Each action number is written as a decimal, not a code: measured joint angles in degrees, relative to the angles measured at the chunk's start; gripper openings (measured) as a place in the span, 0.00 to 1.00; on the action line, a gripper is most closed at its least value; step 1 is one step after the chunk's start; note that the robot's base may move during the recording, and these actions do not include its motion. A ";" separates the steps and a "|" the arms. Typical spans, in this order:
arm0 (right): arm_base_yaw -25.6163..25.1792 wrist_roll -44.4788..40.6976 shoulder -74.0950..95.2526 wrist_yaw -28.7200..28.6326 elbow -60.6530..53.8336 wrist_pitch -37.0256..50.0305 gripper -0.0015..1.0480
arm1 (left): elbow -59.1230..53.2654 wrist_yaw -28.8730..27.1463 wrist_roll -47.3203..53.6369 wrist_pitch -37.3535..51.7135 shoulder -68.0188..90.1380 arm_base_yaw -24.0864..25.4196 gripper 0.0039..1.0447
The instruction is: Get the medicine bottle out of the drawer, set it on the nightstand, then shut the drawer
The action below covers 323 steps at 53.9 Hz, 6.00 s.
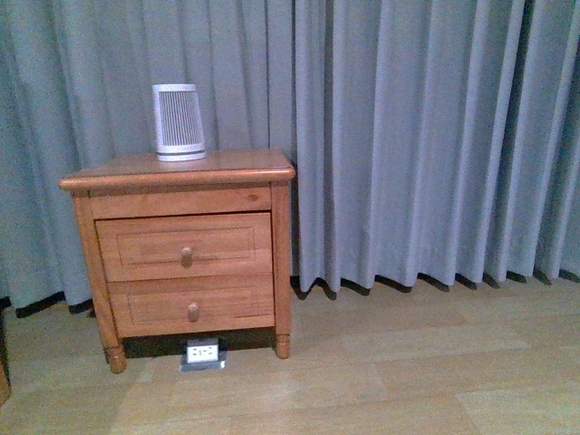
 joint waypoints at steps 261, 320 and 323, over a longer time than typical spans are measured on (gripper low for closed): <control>0.00 0.02 0.00 0.02 0.00 0.00 0.93 | 49.96 -10.67 1.68 65.77 131.86 -7.34 0.23; 0.00 0.02 0.00 0.00 0.00 0.00 0.93 | 19.80 -10.08 4.26 41.59 81.07 -8.79 0.82; 0.00 0.02 0.00 0.00 0.00 0.00 0.93 | 21.62 -9.25 4.70 37.18 75.87 -7.58 0.90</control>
